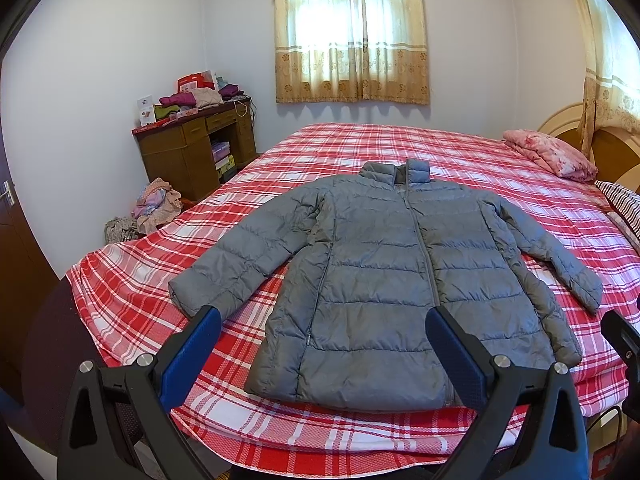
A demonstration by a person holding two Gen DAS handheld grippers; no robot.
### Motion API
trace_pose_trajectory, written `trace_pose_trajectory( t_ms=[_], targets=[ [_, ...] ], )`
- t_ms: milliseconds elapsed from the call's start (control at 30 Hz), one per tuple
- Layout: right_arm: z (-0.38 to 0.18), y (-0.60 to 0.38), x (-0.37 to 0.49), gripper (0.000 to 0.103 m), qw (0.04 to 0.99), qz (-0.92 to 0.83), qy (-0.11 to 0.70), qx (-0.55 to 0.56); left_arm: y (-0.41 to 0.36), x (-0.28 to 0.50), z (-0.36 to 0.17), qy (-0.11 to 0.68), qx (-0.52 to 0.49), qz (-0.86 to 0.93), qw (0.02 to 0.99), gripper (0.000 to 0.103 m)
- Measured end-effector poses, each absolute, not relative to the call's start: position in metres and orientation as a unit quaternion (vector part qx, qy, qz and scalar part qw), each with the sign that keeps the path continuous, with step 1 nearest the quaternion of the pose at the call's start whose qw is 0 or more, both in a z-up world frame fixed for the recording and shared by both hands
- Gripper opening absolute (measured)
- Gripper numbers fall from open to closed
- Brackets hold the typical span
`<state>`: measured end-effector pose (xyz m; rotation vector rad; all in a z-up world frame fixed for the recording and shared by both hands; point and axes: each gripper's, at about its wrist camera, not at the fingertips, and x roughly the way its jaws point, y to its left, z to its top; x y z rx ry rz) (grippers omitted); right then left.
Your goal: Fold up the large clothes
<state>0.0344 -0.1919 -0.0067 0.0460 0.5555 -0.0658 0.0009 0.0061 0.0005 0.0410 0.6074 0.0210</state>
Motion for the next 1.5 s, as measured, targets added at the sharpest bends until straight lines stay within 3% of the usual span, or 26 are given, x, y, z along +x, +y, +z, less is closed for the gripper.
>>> trace_pose_trajectory(
  t_ms=[967, 1400, 1500],
  targets=[
    [-0.018, -0.206, 0.047, 0.103, 0.954, -0.027, 0.294, 0.048, -0.003, 0.018, -0.018, 0.336, 0.040, -0.014, 0.941, 0.102],
    [-0.099, -0.428, 0.117, 0.103, 0.888, -0.208, 0.360, 0.197, -0.013, 0.152, -0.044, 0.322, 0.091, -0.012, 0.942, 0.102],
    [-0.122, -0.473, 0.128, 0.093, 0.864, -0.242, 0.376, 0.231, -0.019, 0.193, -0.061, 0.336, 0.095, 0.001, 0.937, 0.102]
  ],
)
